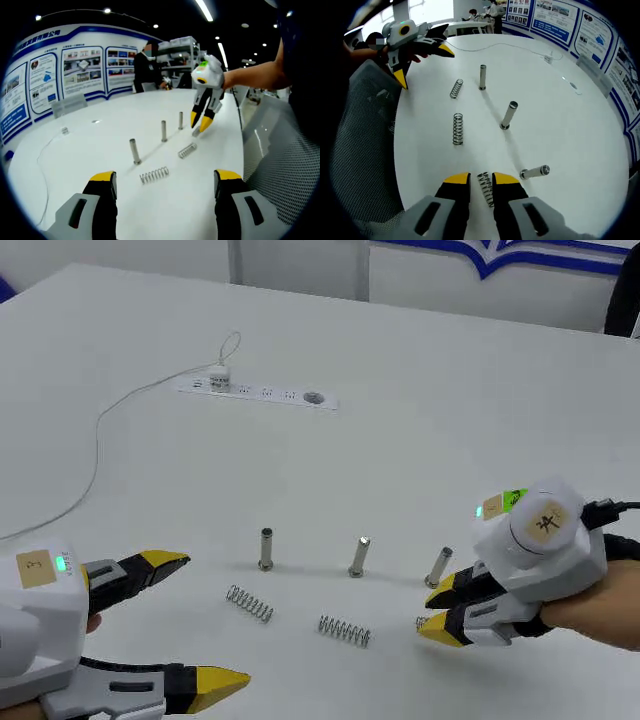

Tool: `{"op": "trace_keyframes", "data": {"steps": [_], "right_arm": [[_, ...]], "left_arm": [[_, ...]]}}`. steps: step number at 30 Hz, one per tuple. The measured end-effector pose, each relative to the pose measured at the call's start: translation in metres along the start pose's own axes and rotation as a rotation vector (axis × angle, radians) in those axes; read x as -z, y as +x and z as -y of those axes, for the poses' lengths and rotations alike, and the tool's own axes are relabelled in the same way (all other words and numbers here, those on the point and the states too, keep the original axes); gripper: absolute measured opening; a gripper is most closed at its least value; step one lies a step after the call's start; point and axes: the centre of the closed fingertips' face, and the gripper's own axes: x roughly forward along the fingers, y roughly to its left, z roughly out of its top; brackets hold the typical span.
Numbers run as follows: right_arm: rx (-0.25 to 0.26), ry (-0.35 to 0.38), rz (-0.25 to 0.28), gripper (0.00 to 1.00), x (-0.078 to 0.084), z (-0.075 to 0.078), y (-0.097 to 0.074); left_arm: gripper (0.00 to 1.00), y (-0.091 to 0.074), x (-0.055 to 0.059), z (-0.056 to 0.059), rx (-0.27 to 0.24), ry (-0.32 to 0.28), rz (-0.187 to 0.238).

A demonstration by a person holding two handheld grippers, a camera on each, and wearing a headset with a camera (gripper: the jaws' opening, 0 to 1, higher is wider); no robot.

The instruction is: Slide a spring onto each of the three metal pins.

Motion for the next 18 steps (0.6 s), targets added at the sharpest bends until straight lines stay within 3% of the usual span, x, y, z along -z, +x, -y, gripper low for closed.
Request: {"op": "trace_keyframes", "data": {"steps": [7,10,18], "right_arm": [[-0.047,-0.090,-0.047,0.16,0.001,-0.003,0.007],[-0.059,-0.148,-0.094,0.16,0.006,-0.003,0.010],[-0.080,-0.198,-0.126,0.13,0.005,-0.001,0.016]], "left_arm": [[0.81,0.001,-0.001,0.001,0.001,0.000,-0.001],[0.81,0.001,-0.001,0.001,0.000,0.000,-0.001],[0.81,-0.001,0.000,0.000,-0.004,-0.004,-0.004]]}}
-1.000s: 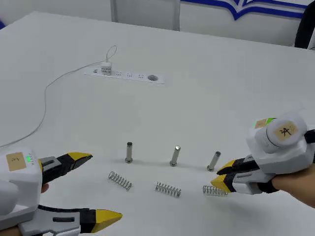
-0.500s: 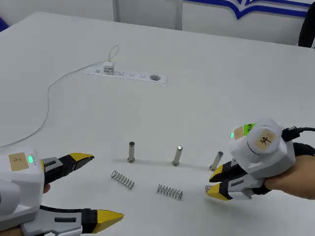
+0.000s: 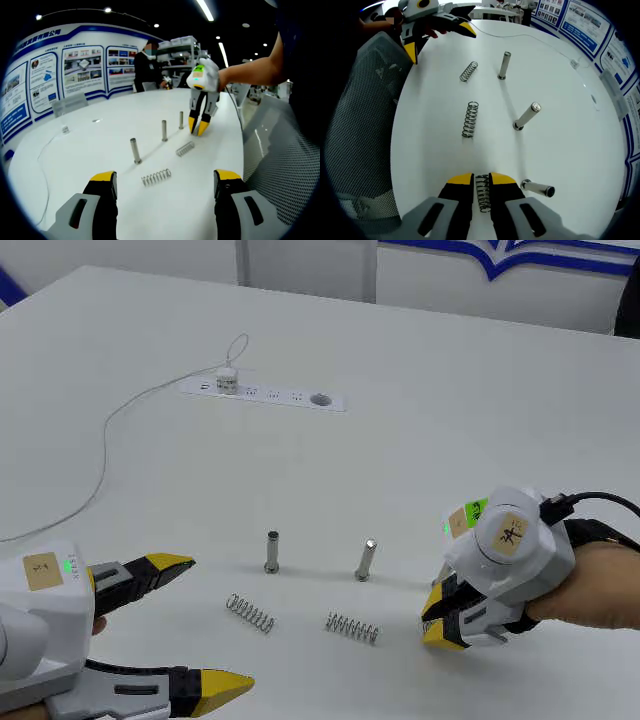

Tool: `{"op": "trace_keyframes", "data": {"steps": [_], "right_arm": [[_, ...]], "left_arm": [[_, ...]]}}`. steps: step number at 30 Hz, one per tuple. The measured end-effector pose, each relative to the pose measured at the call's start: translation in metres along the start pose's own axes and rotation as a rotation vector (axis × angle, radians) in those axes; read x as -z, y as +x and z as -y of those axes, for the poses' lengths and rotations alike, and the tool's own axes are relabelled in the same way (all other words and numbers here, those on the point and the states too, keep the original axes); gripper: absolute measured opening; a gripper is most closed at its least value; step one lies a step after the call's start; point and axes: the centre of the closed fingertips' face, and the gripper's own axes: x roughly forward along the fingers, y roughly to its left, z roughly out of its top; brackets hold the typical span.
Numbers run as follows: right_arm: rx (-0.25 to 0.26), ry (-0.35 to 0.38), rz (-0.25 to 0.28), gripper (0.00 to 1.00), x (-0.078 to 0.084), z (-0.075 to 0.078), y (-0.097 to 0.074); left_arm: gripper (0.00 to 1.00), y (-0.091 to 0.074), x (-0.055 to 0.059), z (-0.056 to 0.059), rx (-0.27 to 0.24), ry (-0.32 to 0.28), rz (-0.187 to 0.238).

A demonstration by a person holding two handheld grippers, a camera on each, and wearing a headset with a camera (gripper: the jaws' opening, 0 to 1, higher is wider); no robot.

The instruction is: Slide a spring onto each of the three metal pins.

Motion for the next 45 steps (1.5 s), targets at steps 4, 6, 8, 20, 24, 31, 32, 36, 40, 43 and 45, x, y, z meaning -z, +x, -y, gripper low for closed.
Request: {"op": "trace_keyframes", "data": {"steps": [4,6,8,20,24,31,32,36,40,43,45], "right_arm": [[-0.016,-0.031,-0.029,0.12,0.002,-0.002,0.003],[-0.020,-0.030,-0.031,0.12,0.002,-0.001,0.003],[-0.025,-0.030,-0.031,0.12,0.002,-0.001,0.003],[0.041,0.008,0.038,0.12,-0.007,0.008,-0.013],[0.068,0.031,0.065,0.12,-0.009,0.011,-0.020],[0.109,0.071,0.100,0.12,-0.007,0.016,-0.030],[0.112,0.078,0.105,0.12,-0.007,0.016,-0.031],[0.131,0.106,0.123,0.12,-0.005,0.018,-0.035],[0.145,0.134,0.141,0.12,-0.003,0.019,-0.039],[0.153,0.163,0.155,0.12,-0.001,0.020,-0.041],[0.157,0.175,0.161,0.12,0.000,0.021,-0.042]], "left_arm": [[0.81,-0.001,0.000,0.000,-0.002,-0.002,0.000],[0.81,-0.001,0.000,-0.001,-0.004,-0.002,-0.001],[0.81,-0.001,0.000,-0.001,-0.004,-0.004,-0.001],[0.80,-0.001,0.000,0.001,-0.002,-0.005,0.000],[0.80,0.000,-0.001,0.002,0.000,-0.003,0.001],[0.80,0.001,-0.002,0.001,0.003,0.000,0.005],[0.80,0.001,-0.002,0.001,0.003,0.000,0.006],[0.80,0.002,-0.002,0.001,0.006,0.001,0.005],[0.79,0.002,-0.002,0.001,0.006,0.002,0.006],[0.79,0.003,-0.003,0.001,0.008,0.003,0.006],[0.79,0.003,-0.003,0.002,0.009,0.004,0.006]]}}
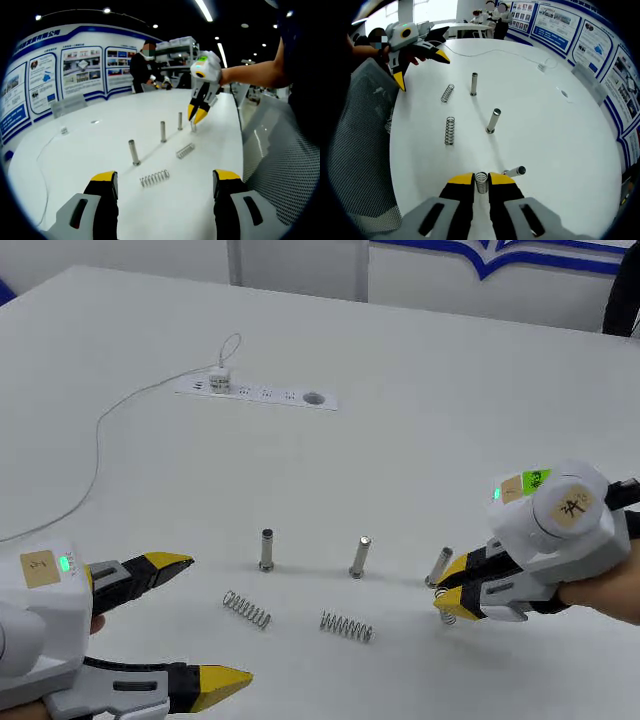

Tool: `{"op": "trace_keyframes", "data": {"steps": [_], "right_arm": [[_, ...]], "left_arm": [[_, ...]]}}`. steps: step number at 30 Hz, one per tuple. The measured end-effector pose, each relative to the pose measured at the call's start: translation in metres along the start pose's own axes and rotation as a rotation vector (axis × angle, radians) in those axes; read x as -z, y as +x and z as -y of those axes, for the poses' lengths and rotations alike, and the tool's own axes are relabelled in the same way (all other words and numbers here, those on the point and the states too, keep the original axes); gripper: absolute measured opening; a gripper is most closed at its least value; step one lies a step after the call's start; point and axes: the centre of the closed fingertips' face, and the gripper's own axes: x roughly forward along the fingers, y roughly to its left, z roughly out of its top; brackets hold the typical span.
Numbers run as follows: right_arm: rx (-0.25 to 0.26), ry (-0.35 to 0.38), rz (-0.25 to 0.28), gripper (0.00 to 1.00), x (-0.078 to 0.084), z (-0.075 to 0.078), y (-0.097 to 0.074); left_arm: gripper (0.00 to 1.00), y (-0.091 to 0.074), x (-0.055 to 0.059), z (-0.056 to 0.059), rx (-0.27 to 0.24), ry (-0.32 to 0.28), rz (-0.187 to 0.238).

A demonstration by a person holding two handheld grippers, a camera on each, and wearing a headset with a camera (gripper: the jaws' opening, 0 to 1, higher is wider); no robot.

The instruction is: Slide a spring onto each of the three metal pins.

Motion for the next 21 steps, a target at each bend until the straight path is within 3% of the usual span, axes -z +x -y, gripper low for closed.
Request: {"op": "trace_keyframes", "data": {"steps": [11,18,21], "right_arm": [[0.018,0.065,0.030,0.12,0.004,0.004,-0.005],[0.024,0.092,0.052,0.12,0.000,0.005,-0.011],[0.023,0.114,0.085,0.12,-0.007,0.005,-0.018]], "left_arm": [[0.79,0.001,-0.001,0.000,0.002,0.001,0.000],[0.79,0.000,0.000,0.000,0.001,0.002,-0.002],[0.79,0.000,-0.001,0.000,-0.001,0.002,-0.001]]}}
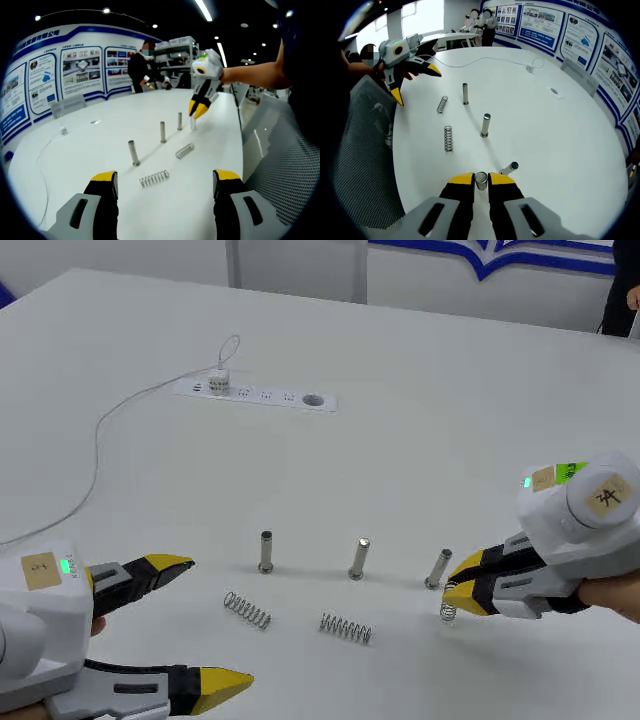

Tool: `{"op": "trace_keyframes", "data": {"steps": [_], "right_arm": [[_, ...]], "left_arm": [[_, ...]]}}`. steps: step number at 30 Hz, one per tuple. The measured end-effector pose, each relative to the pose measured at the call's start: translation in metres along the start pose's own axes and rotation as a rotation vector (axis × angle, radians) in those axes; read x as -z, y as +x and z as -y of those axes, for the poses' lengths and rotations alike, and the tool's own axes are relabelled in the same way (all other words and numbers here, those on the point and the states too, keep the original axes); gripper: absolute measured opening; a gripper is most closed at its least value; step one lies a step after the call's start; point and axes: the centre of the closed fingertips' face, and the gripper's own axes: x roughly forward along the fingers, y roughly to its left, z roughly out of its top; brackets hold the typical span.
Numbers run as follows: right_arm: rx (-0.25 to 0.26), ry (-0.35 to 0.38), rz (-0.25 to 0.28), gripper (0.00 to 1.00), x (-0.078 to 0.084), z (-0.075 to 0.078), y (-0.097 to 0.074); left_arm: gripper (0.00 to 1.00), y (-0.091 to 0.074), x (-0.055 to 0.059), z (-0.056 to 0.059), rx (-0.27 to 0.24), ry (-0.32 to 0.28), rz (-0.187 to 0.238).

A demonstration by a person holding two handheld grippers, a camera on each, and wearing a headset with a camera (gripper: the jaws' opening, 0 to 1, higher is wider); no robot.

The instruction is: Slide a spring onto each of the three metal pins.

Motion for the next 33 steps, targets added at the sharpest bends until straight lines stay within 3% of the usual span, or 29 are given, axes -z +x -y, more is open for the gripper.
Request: {"op": "trace_keyframes", "data": {"steps": [17,33], "right_arm": [[0.059,0.010,0.109,0.12,-0.038,0.014,-0.028],[0.115,0.023,0.132,0.12,-0.046,0.034,-0.030]], "left_arm": [[0.79,0.000,-0.001,0.000,0.001,0.004,-0.001],[0.79,-0.001,0.002,0.000,-0.002,-0.001,-0.004]]}}
